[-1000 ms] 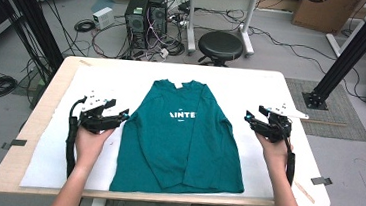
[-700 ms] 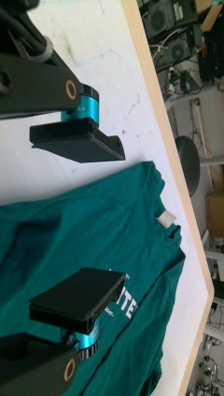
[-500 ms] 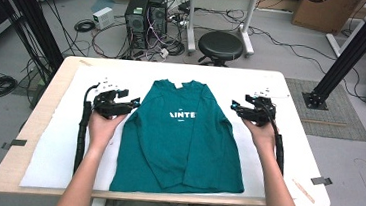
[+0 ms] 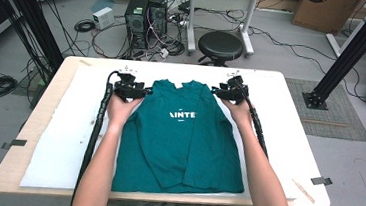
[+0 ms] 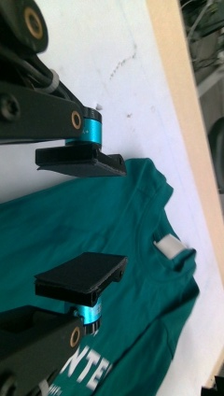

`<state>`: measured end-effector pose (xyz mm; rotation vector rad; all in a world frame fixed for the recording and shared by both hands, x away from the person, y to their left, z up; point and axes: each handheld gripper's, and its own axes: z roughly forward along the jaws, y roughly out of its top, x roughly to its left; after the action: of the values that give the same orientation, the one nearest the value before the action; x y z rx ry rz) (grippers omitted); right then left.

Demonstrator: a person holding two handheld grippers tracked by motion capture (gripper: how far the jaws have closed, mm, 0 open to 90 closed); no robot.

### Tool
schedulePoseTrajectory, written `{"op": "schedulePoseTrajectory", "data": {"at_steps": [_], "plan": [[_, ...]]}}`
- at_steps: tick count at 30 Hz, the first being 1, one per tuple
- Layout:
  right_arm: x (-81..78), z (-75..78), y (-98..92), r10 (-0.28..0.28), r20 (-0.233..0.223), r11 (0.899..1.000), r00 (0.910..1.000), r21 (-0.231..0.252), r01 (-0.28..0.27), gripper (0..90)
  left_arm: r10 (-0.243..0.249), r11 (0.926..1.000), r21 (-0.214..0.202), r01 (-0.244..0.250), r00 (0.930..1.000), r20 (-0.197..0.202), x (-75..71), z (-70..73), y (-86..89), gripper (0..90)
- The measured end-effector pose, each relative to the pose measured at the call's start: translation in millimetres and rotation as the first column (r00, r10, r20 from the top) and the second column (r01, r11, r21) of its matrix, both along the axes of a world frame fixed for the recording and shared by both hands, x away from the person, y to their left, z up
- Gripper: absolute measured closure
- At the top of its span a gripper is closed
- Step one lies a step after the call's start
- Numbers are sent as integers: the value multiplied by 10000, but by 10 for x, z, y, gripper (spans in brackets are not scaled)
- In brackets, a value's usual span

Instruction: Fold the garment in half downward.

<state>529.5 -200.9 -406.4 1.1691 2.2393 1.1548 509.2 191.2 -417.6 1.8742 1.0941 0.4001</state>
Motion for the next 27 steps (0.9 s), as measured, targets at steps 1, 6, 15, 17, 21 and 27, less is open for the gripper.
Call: {"op": "schedulePoseTrajectory", "data": {"at_steps": [1, 6, 15, 17, 21, 27], "plan": [[50, -33, 18, 40, -26, 10000, 10000, -60, -41, 568, 55, 9998, 192, -53, 9999, -132, 58, -23, -16, 502], [265, -256, 124, -97, -638, 9986, 9979, -530, 63, 607, 509, 9952, 888, -420, 9937, -1000, 307, -164, -109, 513], [409, -388, 250, 195, -1153, 9961, 9931, -837, -292, 785, 647, 9973, 438, -592, 9884, -1371, 423, -283, -121, 706], [409, -376, 238, 220, -1163, 9958, 9930, -856, -321, 849, 656, 9974, 371, -610, 9884, -1370, 416, -280, -134, 793], [369, -296, 229, 307, -863, 9957, 9958, -850, -381, 865, 435, 9982, 465, -387, 9933, -1069, 389, -224, -145, 854], [312, -130, 183, 360, -513, 9978, 9980, -534, -387, 865, 83, 9995, 302, -69, 9989, -469, 320, -50, -113, 861]]}}
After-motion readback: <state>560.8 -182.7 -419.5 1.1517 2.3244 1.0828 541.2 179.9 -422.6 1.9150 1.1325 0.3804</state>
